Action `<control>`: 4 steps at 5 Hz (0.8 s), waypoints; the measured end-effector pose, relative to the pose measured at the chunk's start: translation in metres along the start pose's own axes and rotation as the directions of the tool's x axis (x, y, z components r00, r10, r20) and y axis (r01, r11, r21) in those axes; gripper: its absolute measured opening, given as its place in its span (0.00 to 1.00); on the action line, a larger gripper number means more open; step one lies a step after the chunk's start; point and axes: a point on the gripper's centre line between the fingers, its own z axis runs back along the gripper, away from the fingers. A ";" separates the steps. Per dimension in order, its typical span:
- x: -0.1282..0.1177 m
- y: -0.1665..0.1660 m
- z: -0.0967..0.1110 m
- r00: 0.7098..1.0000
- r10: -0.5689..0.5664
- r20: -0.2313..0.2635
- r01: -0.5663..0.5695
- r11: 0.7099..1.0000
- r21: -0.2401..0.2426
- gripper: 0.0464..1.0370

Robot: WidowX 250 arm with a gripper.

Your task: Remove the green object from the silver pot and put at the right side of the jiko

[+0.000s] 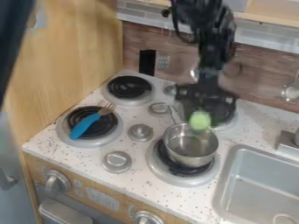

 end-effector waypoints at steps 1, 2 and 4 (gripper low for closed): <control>0.017 0.020 0.023 0.996 0.050 0.078 -0.048 0.998 -0.032 0.59; 0.037 0.030 0.028 0.979 0.067 0.193 -0.058 0.997 -0.051 0.59; 0.060 0.033 -0.012 0.948 0.045 0.314 -0.039 0.999 -0.027 0.59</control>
